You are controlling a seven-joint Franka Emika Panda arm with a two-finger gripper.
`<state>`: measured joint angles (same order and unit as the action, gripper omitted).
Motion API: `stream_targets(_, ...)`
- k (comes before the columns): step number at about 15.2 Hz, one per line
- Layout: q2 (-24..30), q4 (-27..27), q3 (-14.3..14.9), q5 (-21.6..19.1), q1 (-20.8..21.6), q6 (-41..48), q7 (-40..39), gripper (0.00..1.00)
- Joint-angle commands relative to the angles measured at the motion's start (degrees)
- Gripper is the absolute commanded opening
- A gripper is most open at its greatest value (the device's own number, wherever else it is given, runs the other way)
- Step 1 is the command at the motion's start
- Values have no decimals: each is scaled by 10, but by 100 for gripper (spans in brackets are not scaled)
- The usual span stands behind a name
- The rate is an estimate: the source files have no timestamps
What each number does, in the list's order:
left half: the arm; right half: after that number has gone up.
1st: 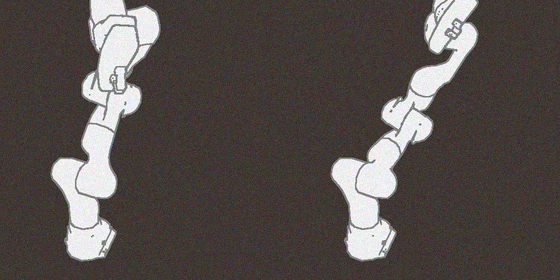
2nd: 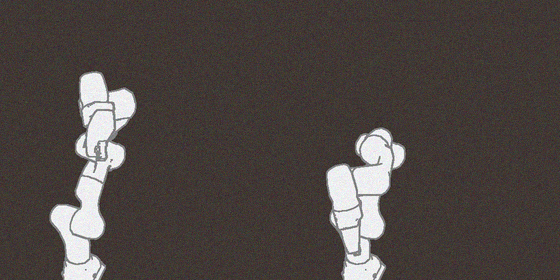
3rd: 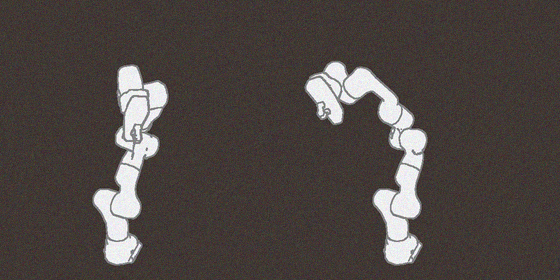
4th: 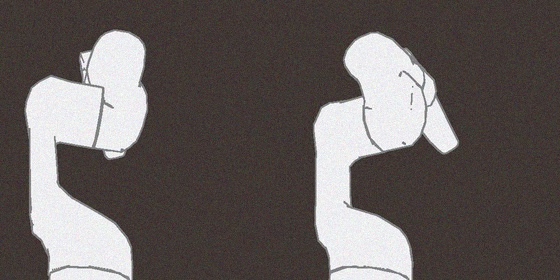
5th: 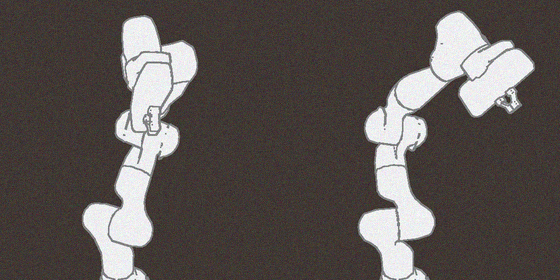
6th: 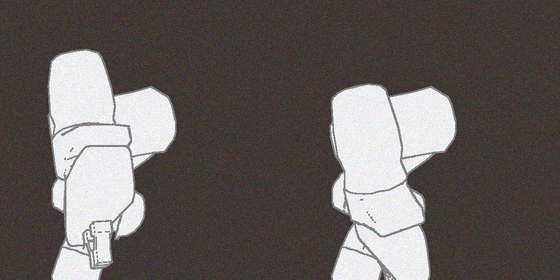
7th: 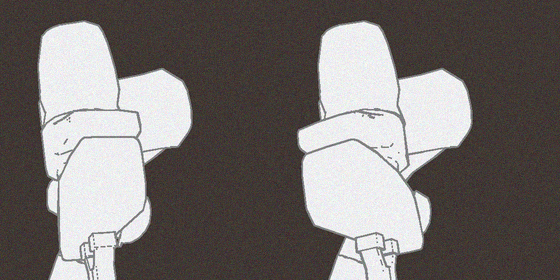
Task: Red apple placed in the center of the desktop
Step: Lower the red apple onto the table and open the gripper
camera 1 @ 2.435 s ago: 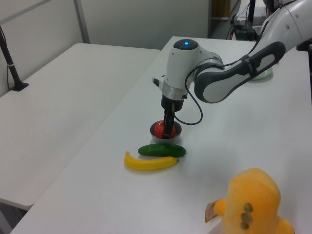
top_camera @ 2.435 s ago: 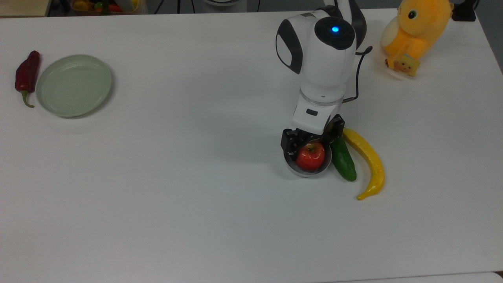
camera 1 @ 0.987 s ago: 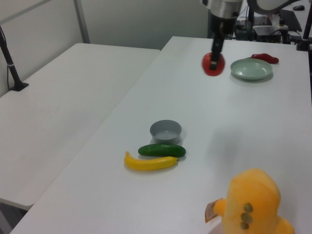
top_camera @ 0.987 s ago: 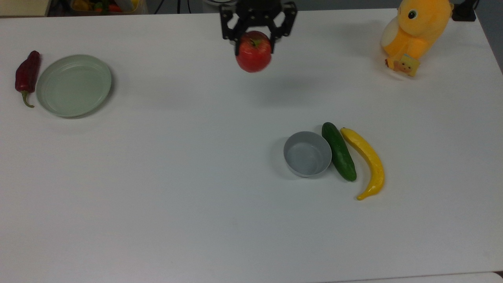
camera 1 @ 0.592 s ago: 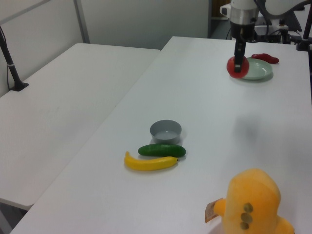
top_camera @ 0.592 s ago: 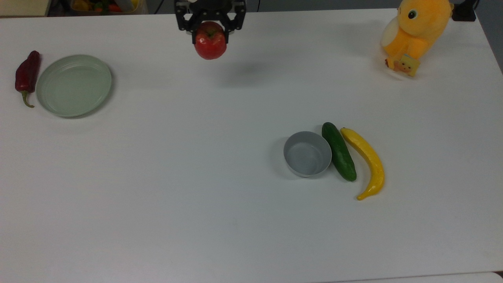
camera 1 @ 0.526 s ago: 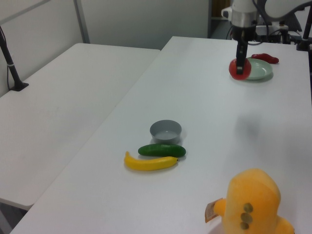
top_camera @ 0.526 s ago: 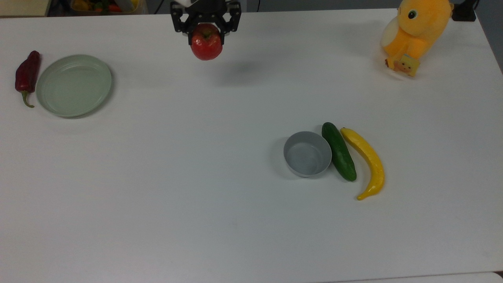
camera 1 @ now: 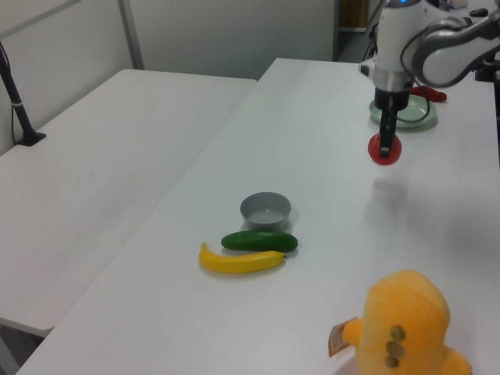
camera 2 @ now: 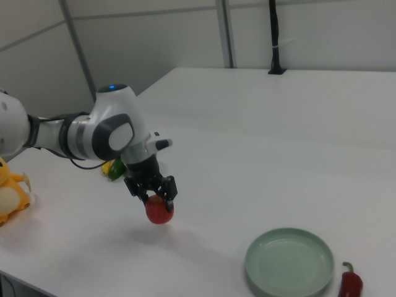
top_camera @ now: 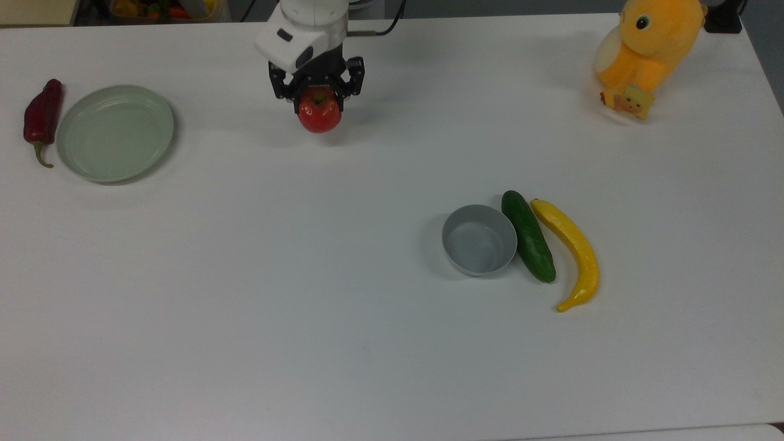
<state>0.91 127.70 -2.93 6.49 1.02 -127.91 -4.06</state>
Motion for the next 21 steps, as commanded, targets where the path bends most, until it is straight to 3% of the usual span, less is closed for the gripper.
stream_targets(1, -33, 13, -1, 19, -11, -60, -14, 22)
stream_targets(4, -45, 17, -1, 24, -19, -83, -14, 24)
stream_targets(5, -44, 17, -1, 24, -22, -83, -14, 30)
stream_targets(6, -44, 16, -1, 23, -23, -82, -14, 53)
stream_targets(7, -44, 15, -1, 23, -26, -78, -11, 84)
stream_targets(8, -43, 15, -1, 23, -27, -75, -8, 100)
stream_targets(14, -21, -4, -2, 20, -23, -51, 12, 100)
stream_targets(16, -12, -54, -8, 20, -18, 10, 53, 100)
stream_targets(21, -9, -247, -21, 8, -8, 199, 95, 100)
